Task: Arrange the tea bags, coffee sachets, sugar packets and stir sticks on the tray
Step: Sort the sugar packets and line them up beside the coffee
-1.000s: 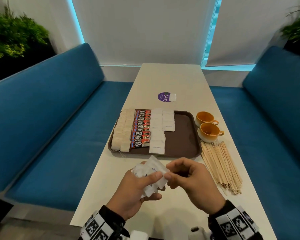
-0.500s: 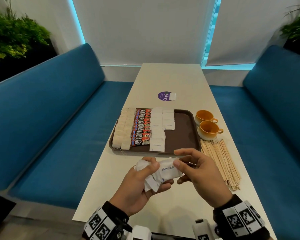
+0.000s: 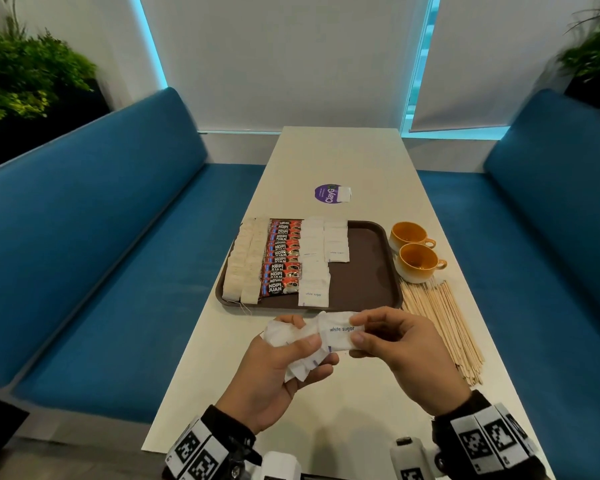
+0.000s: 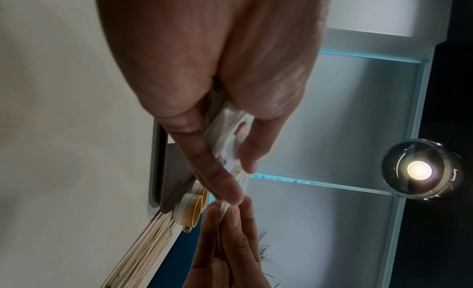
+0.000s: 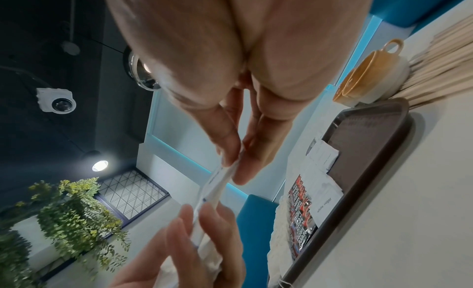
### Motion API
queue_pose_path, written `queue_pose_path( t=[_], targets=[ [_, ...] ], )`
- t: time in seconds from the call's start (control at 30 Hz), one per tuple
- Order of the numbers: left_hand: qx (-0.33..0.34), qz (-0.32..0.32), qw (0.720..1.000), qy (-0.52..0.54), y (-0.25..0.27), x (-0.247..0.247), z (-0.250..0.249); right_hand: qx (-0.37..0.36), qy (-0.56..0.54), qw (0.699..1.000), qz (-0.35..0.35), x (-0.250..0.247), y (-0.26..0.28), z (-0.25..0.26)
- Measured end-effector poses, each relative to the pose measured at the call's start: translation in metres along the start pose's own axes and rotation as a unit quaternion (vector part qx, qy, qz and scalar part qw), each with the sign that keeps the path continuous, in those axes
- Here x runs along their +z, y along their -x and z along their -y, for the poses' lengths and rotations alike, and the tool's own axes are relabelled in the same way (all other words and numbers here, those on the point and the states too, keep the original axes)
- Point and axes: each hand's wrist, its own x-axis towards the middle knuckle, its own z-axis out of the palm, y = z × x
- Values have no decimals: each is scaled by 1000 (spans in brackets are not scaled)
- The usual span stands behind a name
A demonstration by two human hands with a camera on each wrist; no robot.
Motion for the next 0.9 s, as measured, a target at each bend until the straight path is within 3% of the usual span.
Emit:
queue_pose_path(
  t=[0.2,0.4,0.73,0.9],
  targets=[
    [-8,-26,1000,16,-9,-4,1,15,-1,1000,-22,-10,-7,0],
    [-22,-50,996,66,-21,-16,2,43,87,994,-43,-25,-39,-16],
    [-38,-45,995,81,-39,-30,-1,97,69,990,-80,-46,-156,-24],
    [-45,-56,996,60,-44,-37,2,133,123,981,-75,-47,-220,-36]
  ],
)
